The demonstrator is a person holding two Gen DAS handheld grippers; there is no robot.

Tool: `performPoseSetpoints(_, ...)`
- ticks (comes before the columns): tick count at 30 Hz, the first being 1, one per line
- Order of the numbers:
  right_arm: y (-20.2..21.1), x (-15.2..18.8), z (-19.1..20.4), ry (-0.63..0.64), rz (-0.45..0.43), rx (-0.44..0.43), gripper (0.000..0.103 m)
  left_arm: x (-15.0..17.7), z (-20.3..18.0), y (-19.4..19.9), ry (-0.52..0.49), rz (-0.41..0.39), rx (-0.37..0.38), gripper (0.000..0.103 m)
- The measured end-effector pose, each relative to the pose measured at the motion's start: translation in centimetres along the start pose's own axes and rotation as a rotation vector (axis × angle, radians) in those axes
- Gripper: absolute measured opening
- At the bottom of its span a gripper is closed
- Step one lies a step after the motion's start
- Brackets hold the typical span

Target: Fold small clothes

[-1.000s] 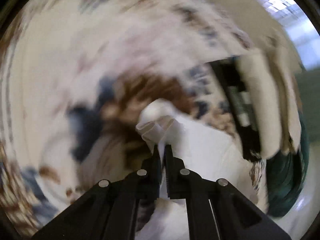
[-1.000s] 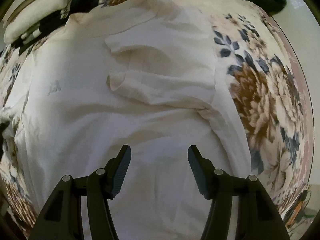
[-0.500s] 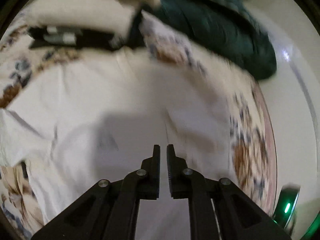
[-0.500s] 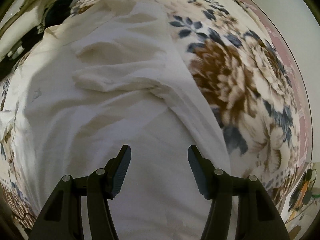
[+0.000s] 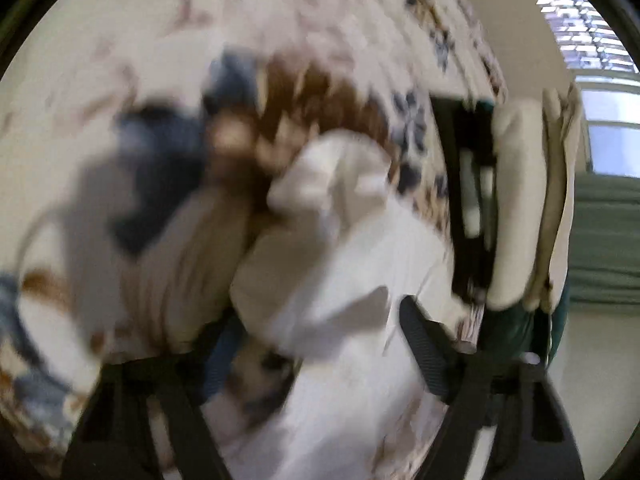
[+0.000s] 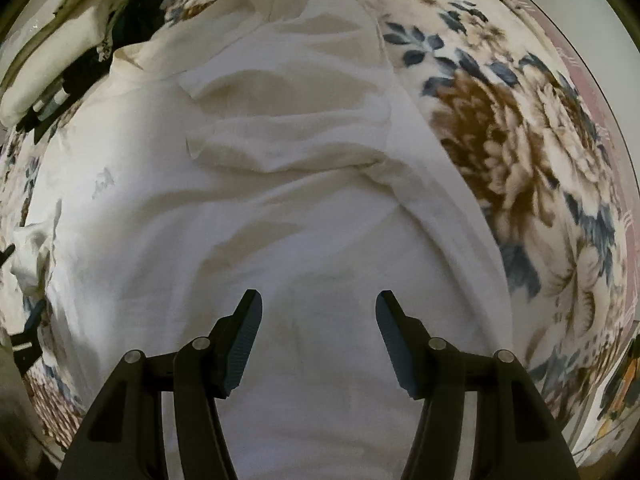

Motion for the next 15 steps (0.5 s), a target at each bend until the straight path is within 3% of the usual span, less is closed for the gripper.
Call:
performPoseSetpoints(1, -0.1, 0.0, 0.2, 0.003, 0.000, 0.008, 0.061, -0.5, -0.6, -0.2, -0.023, -0.027, -0.016, 0.011)
performPoseSetpoints(2, -0.2, 0.0, 0.4, 0.010, 0.000, 0.016, 0.061, -0.1, -1.2, -0.7, -0.041, -0.044, -0.029, 0.003)
performPoseSetpoints(5, -0.1, -0.1, 0.9, 0.027, -0.007, 0.040, 0.061, -0.5, -3.6, -0.1, -0.146, -0.141, -0.018, 0.003)
performPoseSetpoints(8, 0.1, -0.3, 1.6, 0.037, -0.016, 0.050, 0.061, 1.0, -7.3, 0.8, -0.333, -0.164, 0.021, 0.003)
performPoseSetpoints(11, 0.3, -1.0, 1.3, 0.037, -0.024, 0.056, 0.061, 5.9, -12.0, 0.0, -0.596, -0.116, 0.054, 0.003)
performPoseSetpoints(13, 0.6, -1.2, 0.8, 0.032, -0.025, 0.053, 0.061, 11.3, -14.2, -1.9, -0.777, -0.014, 0.070, 0.003)
performPoseSetpoints(15, 0.7, -1.1, 0.5, 0.031, -0.026, 0.059, 0.061, 15.2, -14.5, -4.2, -0.868, 0.110, 0.071, 0.005)
Point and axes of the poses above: each gripper's, at about its wrist camera, not at the fingertips, and y roughly against the way its jaws point, z to its left, x to its underside, the point moved 8 cm from there along -y, roughly the way its jaws point, and after that the axes turned 4 degrees about y, right-handed, at the moved point
